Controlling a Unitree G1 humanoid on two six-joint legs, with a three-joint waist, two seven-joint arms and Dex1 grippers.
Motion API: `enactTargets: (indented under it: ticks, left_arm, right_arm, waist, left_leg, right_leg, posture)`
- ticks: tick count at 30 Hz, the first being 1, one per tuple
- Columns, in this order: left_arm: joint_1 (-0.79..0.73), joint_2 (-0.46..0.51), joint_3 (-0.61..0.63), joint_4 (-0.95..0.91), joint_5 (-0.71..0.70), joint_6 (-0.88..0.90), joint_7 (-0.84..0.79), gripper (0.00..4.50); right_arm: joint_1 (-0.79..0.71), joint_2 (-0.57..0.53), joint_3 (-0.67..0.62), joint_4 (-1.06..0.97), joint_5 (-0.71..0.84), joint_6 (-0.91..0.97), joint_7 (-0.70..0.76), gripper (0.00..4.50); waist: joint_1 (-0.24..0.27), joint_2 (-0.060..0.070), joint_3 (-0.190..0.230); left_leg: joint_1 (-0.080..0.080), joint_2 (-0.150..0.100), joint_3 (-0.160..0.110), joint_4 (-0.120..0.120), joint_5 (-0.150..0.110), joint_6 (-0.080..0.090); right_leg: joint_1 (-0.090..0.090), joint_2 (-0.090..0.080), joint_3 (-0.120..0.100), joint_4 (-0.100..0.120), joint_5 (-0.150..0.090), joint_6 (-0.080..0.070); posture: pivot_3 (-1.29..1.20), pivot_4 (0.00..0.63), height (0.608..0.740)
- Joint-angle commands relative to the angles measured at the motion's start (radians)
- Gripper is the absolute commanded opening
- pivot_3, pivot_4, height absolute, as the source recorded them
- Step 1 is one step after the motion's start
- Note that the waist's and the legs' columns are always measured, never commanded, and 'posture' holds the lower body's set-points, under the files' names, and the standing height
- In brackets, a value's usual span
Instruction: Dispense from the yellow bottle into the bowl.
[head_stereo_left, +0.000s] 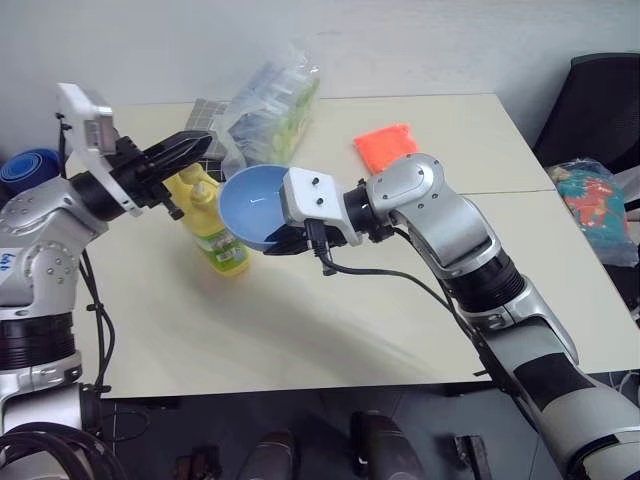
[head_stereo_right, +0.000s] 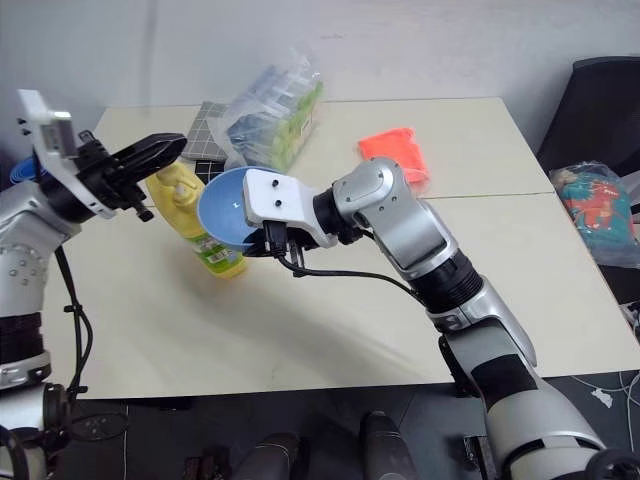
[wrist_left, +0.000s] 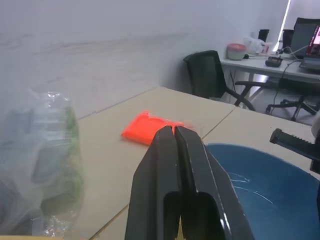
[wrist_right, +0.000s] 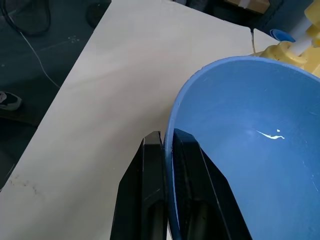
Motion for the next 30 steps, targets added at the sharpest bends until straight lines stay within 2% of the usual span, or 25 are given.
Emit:
enactTargets:
  ticks: [1, 9, 24, 30]
  left_arm:
    - [-0.036, 0.001, 0.011, 0.002, 0.029, -0.005, 0.02, 0.06]
    - [-0.031, 0.001, -0.015, 0.012, 0.079, 0.031, 0.036, 0.06]
    - [0.048, -0.018, -0.064, -0.051, 0.097, 0.283, 0.143, 0.06]
    - [0.085, -0.036, -0.073, -0.036, 0.114, 0.305, 0.175, 0.06]
  right_arm:
    - [-0.041, 0.024, 0.003, -0.015, 0.002, 0.005, -0.012, 0.0]
    - [-0.076, 0.064, 0.006, -0.006, 0.013, 0.049, -0.024, 0.0]
    - [-0.077, 0.077, 0.002, 0.01, 0.017, 0.066, -0.035, 0.0]
    - [-0.075, 0.085, 0.001, 0.003, 0.022, 0.071, -0.042, 0.0]
  waist:
    - [-0.005, 0.0, 0.0]
    - [-0.022, -0.001, -0.001]
    - [-0.021, -0.001, -0.002]
    - [-0.021, 0.007, -0.009]
  left_leg:
    - [0.0, 0.0, 0.0, 0.0, 0.0, 0.0]
    - [-0.001, -0.003, 0.001, 0.001, 0.0, 0.0]
    - [0.0, -0.004, 0.002, 0.001, 0.0, -0.001]
    - [0.001, -0.004, 0.002, 0.0, 0.0, -0.001]
  right_leg:
    - [-0.001, 0.0, 0.0, 0.0, 0.0, 0.0]
    - [-0.012, -0.002, 0.0, 0.011, 0.0, 0.0]
    - [-0.012, -0.003, 0.001, 0.014, 0.0, 0.0]
    - [-0.011, -0.003, 0.001, 0.014, 0.0, 0.0]
  posture:
    - [0.0, 0.15, 0.74]
    - [0.0, 0.15, 0.74]
    - [0.0, 0.15, 0.74]
    - [0.0, 0.15, 0.74]
